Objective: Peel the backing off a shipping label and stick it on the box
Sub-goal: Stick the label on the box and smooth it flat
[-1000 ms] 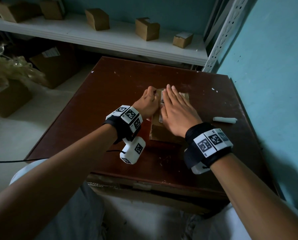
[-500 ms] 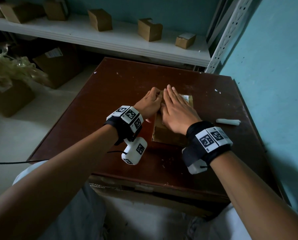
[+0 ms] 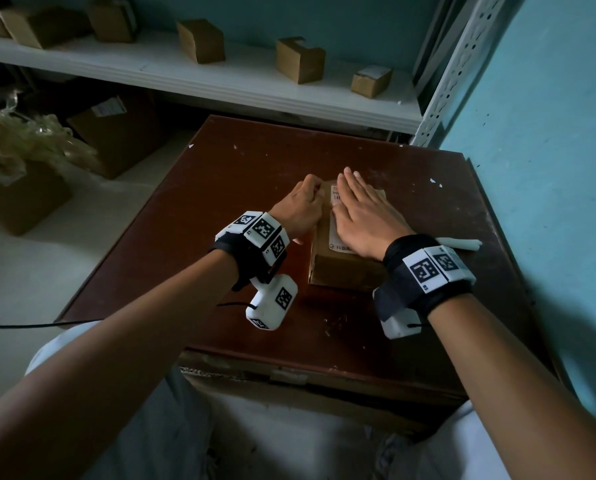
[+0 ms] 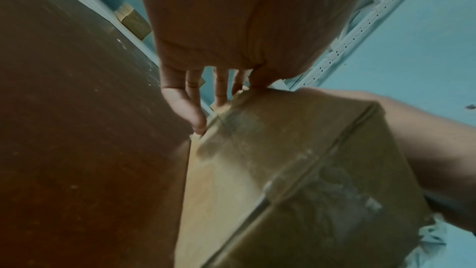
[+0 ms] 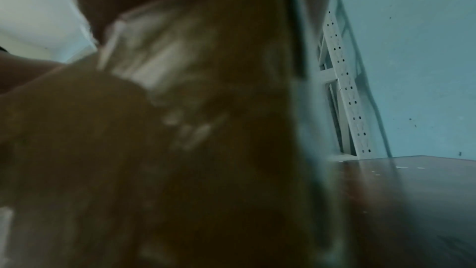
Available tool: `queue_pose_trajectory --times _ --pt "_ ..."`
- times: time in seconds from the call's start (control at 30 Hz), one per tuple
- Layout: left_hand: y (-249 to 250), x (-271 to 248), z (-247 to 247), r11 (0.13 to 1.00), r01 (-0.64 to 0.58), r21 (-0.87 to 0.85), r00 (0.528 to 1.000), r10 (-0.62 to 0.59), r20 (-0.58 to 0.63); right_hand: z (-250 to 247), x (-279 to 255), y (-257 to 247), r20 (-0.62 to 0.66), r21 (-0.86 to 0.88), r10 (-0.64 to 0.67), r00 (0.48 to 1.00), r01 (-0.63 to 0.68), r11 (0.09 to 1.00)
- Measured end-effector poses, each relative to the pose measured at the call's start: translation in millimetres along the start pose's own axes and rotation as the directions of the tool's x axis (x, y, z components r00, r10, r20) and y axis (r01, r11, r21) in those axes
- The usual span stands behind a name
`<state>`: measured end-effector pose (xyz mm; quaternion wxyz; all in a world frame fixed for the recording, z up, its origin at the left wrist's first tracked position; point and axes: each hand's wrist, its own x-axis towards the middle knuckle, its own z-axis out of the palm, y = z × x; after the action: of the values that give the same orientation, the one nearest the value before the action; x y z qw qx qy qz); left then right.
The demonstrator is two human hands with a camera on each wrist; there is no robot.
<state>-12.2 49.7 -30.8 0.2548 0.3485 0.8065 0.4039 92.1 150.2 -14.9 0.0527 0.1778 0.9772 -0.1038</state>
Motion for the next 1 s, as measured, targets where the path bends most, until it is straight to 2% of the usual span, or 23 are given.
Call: queue_pose_trajectory --times 0.2,0.6,1.0 --pt "-2.2 -1.0 7.4 0.995 -0.039 0.087 0.996 0.046 -0.076 -0.9 -2.4 11.6 -0.028 -0.017 0.037 0.999 -0.038 0.999" --pt "-3.8 -1.7 8.4 0.991 -0.047 0.123 0.997 0.055 -0.06 -0.8 -25.8 22.7 -0.033 -0.035 0.053 0.998 -0.054 0.998" --pt "2.5 -8.6 10.0 0.993 -0.016 0.119 0.996 0.027 -0.089 4.2 -33.6 4.5 -0.053 -0.073 0.007 0.999 -0.011 0.997"
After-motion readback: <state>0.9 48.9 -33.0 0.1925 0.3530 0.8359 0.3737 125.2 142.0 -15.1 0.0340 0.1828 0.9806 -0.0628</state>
